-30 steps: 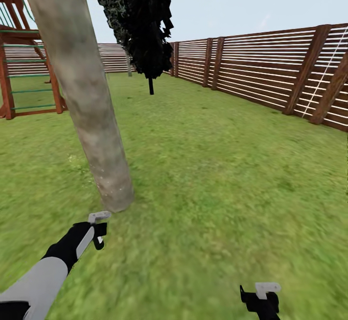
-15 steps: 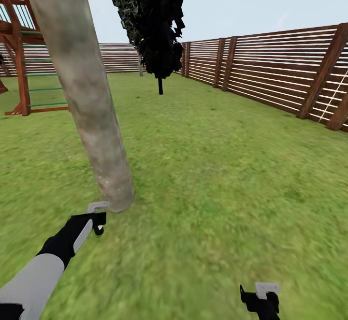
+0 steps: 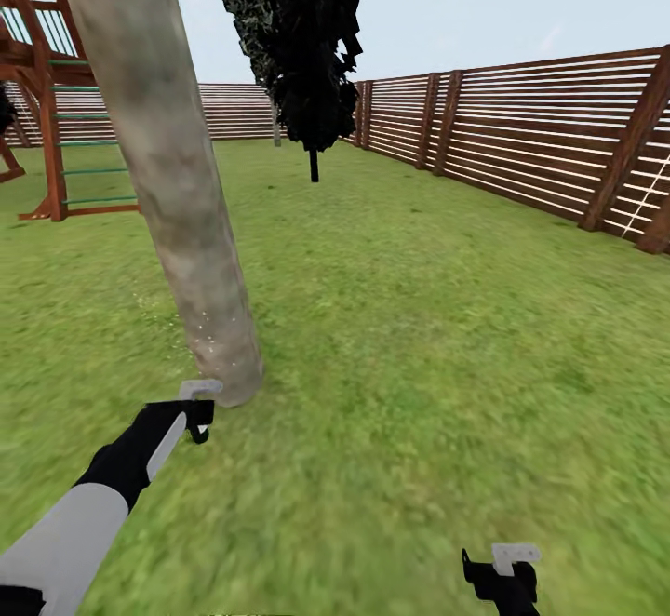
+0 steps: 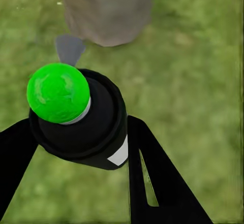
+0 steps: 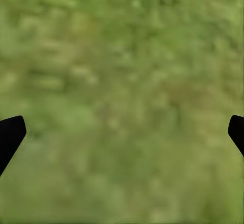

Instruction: In the garden, pick up the pesticide atomizer on the floor and spray pesticide onto both trees until each tree trunk is fully covered.

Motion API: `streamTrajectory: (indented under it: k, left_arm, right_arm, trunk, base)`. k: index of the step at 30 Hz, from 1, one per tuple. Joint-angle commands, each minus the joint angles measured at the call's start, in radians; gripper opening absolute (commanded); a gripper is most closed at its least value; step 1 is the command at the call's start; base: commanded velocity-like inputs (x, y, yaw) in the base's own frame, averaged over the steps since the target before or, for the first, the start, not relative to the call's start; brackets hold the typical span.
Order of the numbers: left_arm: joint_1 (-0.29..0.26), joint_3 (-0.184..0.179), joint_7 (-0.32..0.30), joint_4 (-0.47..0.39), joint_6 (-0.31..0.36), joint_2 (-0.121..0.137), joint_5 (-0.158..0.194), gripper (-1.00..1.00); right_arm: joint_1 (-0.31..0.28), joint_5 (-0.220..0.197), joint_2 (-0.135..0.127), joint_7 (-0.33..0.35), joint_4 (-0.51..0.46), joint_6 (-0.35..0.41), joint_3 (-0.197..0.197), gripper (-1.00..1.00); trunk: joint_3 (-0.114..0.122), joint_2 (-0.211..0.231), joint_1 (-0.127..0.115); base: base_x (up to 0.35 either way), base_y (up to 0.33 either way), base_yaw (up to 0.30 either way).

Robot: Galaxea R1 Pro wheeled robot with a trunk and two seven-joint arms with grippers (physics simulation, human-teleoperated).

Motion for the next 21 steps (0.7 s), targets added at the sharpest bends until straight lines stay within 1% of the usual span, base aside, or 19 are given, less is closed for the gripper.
streamTrajectory:
  k: [1,2,3,5,6,7,9,11,12,14,16,21]
  left_arm:
    - [0.0,-0.03,0.01,-0.031,0.029,-0.008,0.002,-1.0]
    - [0.001,-0.041,0.01,-0.083,0.077,-0.008,0.011,-1.0]
    - [0.001,-0.034,0.01,-0.098,0.095,-0.004,0.017,-1.0]
    - [0.001,0.011,0.009,-0.105,0.105,0.01,0.022,-1.0]
    - [0.001,0.055,0.008,-0.107,0.109,0.024,0.023,-1.0]
    - [0.001,0.079,0.008,-0.111,0.113,0.032,0.023,-1.0]
    - [0.001,0.079,0.009,-0.134,0.13,0.031,0.017,-1.0]
    - [0.002,0.075,0.009,-0.183,0.156,0.024,0.012,-1.0]
    - [0.003,0.065,0.01,-0.208,0.168,0.022,0.011,-1.0]
    - [0.002,0.051,0.011,-0.218,0.174,0.021,0.011,-1.0]
    - [0.002,0.049,0.011,-0.221,0.175,0.021,0.01,-1.0]
    - [0.002,0.05,0.011,-0.24,0.175,0.021,0.01,-1.0]
  right_arm:
    - [-0.001,0.011,0.0,-0.005,0.001,-0.003,-0.005,1.0]
    - [-0.001,0.011,0.0,-0.005,0.001,-0.003,-0.005,1.0]
    - [-0.001,0.011,0.0,-0.005,0.001,-0.003,-0.005,1.0]
    - [-0.001,0.011,0.0,-0.005,0.001,-0.003,-0.005,1.0]
    - [-0.001,0.011,0.0,-0.005,0.001,-0.003,-0.005,1.0]
    - [-0.001,0.011,0.0,-0.005,0.001,-0.003,-0.005,1.0]
    - [-0.001,0.011,0.0,-0.005,0.001,-0.003,-0.005,1.0]
    - [-0.001,0.011,0.0,-0.005,0.001,-0.003,-0.005,1.0]
    - [-0.001,0.011,0.0,-0.005,0.001,-0.003,-0.006,1.0]
    - [-0.001,0.011,0.0,-0.005,0.001,-0.003,-0.006,1.0]
    - [-0.001,0.011,0.0,-0.005,0.001,-0.003,-0.005,1.0]
    - [-0.001,0.011,0.0,-0.005,0.001,-0.003,-0.005,1.0]
  trunk:
    - [-0.001,0.0,0.0]
    - [-0.001,0.0,0.0]
    - [-0.001,0.0,0.0]
    - [-0.001,0.0,0.0]
    - [-0.001,0.0,0.0]
    - [-0.001,0.0,0.0]
    - [-0.001,0.0,0.0]
    - [-0.001,0.0,0.0]
    - [-0.001,0.0,0.0]
    - [-0.001,0.0,0.0]
    - [-0.001,0.0,0.0]
    - [-0.001,0.0,0.0]
  base:
    - [0.0,0.0,0.256]
    - [0.0,0.0,0.272]
    - [0.0,0.0,0.275]
    - [0.0,0.0,0.277]
    - [0.0,0.0,0.277]
    - [0.0,0.0,0.272]
    - [0.0,-0.033,0.113]
    - [0.0,-0.188,0.034]
    - [0.0,-0.254,0.008]
    - [0.0,-0.267,0.002]
    - [0.0,-0.272,0.013]
    - [-0.06,-0.275,0.249]
